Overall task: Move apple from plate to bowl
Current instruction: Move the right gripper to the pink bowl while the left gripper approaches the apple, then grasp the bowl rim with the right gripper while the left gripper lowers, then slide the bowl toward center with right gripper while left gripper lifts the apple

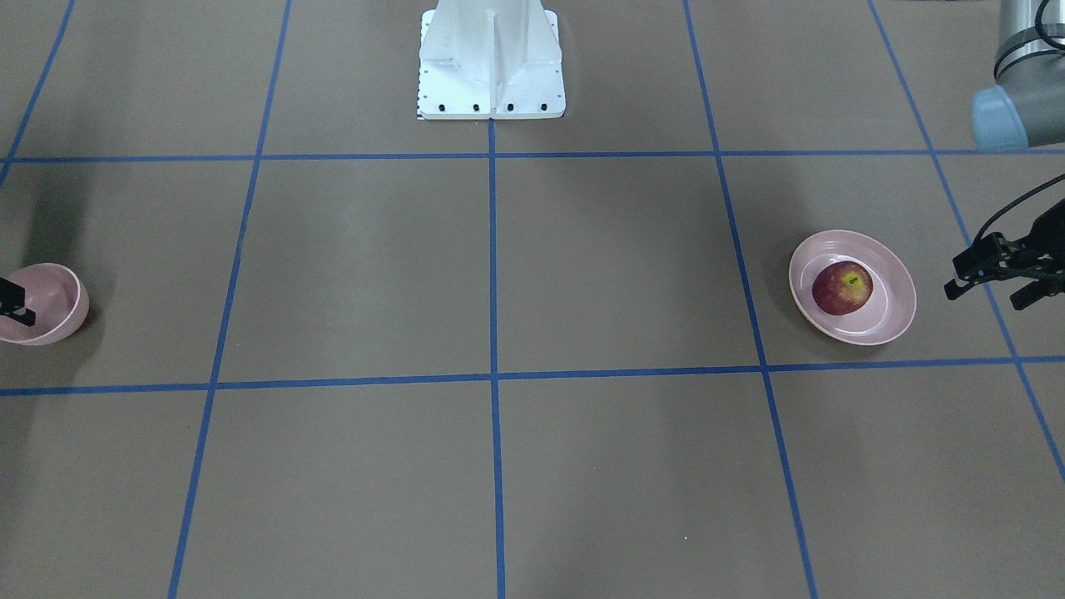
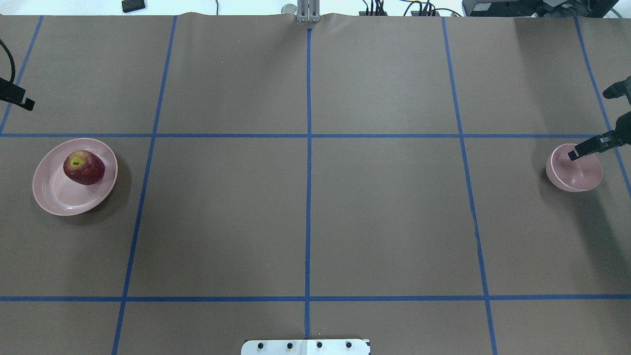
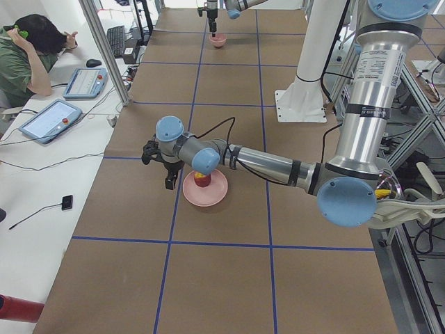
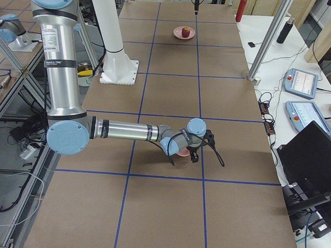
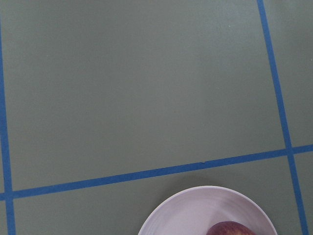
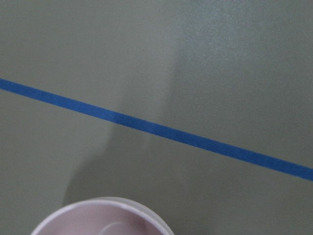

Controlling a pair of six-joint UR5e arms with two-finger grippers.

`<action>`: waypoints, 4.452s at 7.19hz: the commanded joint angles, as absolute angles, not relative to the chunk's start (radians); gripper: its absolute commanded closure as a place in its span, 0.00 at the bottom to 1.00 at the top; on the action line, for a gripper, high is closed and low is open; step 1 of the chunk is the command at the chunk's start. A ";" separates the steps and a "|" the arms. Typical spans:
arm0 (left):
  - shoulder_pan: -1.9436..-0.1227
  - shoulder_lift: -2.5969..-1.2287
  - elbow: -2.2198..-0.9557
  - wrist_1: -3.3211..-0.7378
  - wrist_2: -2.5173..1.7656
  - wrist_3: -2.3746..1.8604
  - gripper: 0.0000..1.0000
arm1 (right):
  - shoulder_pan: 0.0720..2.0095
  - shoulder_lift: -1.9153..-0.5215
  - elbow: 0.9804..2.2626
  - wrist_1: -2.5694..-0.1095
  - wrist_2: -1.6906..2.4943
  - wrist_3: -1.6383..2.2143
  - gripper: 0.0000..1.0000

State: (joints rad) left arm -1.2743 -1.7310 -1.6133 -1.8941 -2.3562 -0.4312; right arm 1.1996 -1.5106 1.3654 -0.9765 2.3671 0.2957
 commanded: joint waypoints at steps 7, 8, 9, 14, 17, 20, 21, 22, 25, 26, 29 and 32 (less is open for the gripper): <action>-1.183 -1.740 -1.658 -1.894 -2.355 -0.619 0.02 | 1.265 -1.468 1.513 -1.264 2.594 0.302 1.00; -1.146 -1.750 -1.660 -1.894 -2.352 -0.685 0.02 | 1.267 -1.439 1.608 -1.422 2.592 0.302 1.00; -1.122 -1.756 -1.658 -1.893 -2.311 -0.695 0.02 | 1.276 -1.412 1.662 -1.524 2.591 0.302 1.00; -1.014 -1.730 -1.634 -1.893 -2.241 -0.690 0.02 | 1.272 -1.346 1.741 -1.582 2.592 0.434 1.00; -1.006 -1.726 -1.620 -1.893 -2.241 -0.686 0.02 | 1.200 -1.254 1.749 -1.582 2.586 0.605 1.00; -0.983 -1.727 -1.598 -1.894 -2.244 -0.686 0.02 | 1.160 -1.197 1.744 -1.582 2.582 0.661 1.00; -0.974 -1.729 -1.597 -1.896 -2.244 -0.687 0.02 | 1.135 -1.184 1.741 -1.582 2.577 0.696 1.00; -0.968 -1.729 -1.595 -1.896 -2.244 -0.689 0.02 | 1.111 -1.161 1.738 -1.580 2.563 0.739 1.00; -0.953 -1.732 -1.585 -1.894 -2.244 -0.695 0.23 | 1.048 -1.094 1.718 -1.575 2.523 0.831 1.00; -0.953 -1.733 -1.595 -1.893 -2.243 -0.695 0.69 | 1.034 -1.082 1.718 -1.574 2.522 0.865 1.00; -0.988 -1.770 -1.730 -1.684 -2.252 -0.689 1.00 | 0.932 -1.045 1.717 -1.572 2.430 0.926 1.00; -0.986 -1.911 -1.775 -1.525 -2.252 -0.750 1.00 | 0.855 -0.935 1.584 -1.566 2.347 0.930 1.00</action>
